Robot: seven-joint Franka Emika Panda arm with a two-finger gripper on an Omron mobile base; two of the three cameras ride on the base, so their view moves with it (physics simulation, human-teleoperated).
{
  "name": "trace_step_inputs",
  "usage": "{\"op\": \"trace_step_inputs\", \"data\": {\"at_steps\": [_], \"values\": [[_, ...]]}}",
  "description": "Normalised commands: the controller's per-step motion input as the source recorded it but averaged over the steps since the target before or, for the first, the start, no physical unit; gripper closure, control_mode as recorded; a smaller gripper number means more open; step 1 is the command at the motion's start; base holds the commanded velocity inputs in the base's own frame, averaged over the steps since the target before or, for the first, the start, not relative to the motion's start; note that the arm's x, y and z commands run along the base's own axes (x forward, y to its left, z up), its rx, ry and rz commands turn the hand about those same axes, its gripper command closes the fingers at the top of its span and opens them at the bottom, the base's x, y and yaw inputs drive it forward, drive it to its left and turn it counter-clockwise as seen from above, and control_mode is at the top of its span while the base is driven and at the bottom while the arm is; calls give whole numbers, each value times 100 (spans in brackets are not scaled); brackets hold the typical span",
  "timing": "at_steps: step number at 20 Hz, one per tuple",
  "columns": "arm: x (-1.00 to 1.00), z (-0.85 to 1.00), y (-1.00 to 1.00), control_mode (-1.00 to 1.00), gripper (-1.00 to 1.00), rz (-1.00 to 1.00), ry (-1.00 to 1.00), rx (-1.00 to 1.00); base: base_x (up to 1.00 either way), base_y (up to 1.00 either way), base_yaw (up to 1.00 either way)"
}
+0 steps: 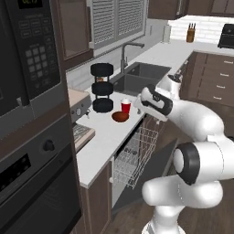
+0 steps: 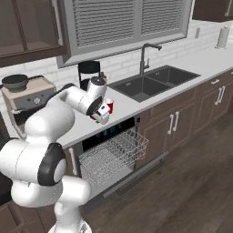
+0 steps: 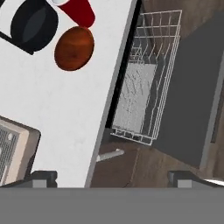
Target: Pick up the cup and bowl from the counter, place them in the dishwasher, and close the dishwasher door.
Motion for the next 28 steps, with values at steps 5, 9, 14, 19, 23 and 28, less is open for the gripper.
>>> {"op": "trace_step_inputs", "data": {"at_steps": [5,9,14,19,23,28], "values": [[100,-36,18,-100,-100,-17,15,0,0,0,0],[100,-44,4,-100,-100,-7,2,0,0,0,0],[72,-58,0,-100,-100,0,0,0,0,0,0],[61,-58,0,-100,-100,0,0,0,0,0,0],[46,-47,5,-100,-100,0,0,0,0,0,0],[44,-47,18,-100,-100,0,0,0,0,0,0]]}}
